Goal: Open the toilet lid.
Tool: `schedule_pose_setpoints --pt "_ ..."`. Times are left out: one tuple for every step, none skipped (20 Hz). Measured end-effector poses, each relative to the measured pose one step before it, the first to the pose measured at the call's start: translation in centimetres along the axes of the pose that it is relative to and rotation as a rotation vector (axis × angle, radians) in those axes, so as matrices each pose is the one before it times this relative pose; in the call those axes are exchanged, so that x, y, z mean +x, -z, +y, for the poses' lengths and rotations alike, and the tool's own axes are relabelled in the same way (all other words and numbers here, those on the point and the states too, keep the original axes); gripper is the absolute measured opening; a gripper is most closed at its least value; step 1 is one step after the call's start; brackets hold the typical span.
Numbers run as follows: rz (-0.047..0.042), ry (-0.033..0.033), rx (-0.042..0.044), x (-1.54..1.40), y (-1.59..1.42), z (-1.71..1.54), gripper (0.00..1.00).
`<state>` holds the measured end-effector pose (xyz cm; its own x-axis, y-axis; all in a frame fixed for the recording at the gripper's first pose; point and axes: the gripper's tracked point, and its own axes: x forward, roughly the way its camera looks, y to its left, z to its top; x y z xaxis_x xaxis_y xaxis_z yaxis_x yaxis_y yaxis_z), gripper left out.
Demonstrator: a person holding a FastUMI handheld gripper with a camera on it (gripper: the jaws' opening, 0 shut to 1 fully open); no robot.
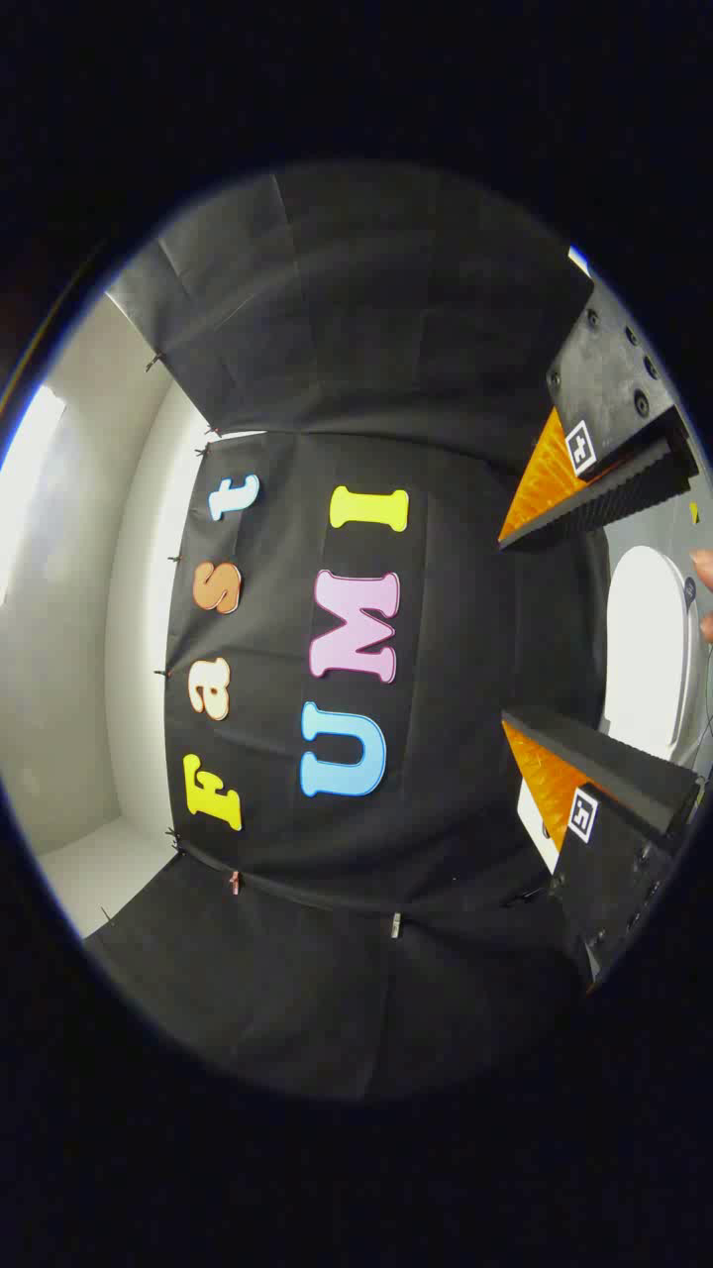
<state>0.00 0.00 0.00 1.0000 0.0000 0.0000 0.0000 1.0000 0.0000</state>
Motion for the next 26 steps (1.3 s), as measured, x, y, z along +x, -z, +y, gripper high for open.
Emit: schedule_pose_setpoints --pt "-0.00305 0.00092 0.00455 -0.007 -0.128 0.032 0.98" --pt "-0.00185 -0.00033 0.00053 0.01 0.022 0.088 0.98" --pt "0.00062 -0.00041 -0.00335 0.022 0.045 -0.017 0.97" --pt "0.00011 -0.00248 -0.00277 -0.08 0.027 -0.04 0.98" --pt "0.00201 -0.00239 -0.00112 -0.014 0.072 -0.047 0.98" --pt "0.00198 0.00015 0.00029 -0.114 0.118 -0.009 0.98" --pt "-0.00378 -0.00166 0.00139 -0.042 -0.135 0.019 0.98" --pt "0.00172 0.00497 -0.00123 0.061 0.035 -0.169 0.98" --pt "0.00479 0.00387 -0.002 0.04 0.116 -0.089 0.98" --pt "0.0042 0.00023 0.0013 0.029 0.084 0.134 0.98" --pt "0.00375 0.00115 0.00453 0.058 0.077 0.102 0.98" --pt "0.00321 -0.00013 0.00578 0.137 0.002 0.004 0.97" --pt "0.0035 0.00029 0.00272 -0.014 0.041 0.04 0.98" --pt "0.00538 0.00302 -0.00006 -0.023 0.239 -0.161 0.98" --pt "0.00401 0.00147 0.00006 0.06 0.139 -0.115 0.98" --pt "0.00362 0.00109 0.00158 -0.08 0.014 -0.029 0.98" --pt "0.00441 -0.00088 0.00305 0.107 0.119 0.066 0.98" --pt "0.00236 0.00044 0.0041 0.048 0.101 0.048 0.98" --pt "-0.00075 -0.00017 0.0045 -0.019 0.012 -0.087 0.98" --pt "-0.00124 0.0011 0.00355 0.006 -0.029 -0.001 0.97" --pt "-0.00087 -0.00043 0.0022 0.099 -0.052 0.028 0.98" --pt "-0.00185 -0.00021 0.00098 0.062 0.148 0.011 0.98" --pt "-0.00312 0.00067 -0.00218 0.088 -0.03 -0.085 0.98" --pt "-0.00263 0.00023 -0.00508 0.062 0.127 -0.182 0.98" --pt "-0.00215 0.00032 -0.00506 0.132 0.136 -0.092 0.97" --pt "-0.00354 -0.00197 -0.00439 0.187 0.089 -0.045 0.97"
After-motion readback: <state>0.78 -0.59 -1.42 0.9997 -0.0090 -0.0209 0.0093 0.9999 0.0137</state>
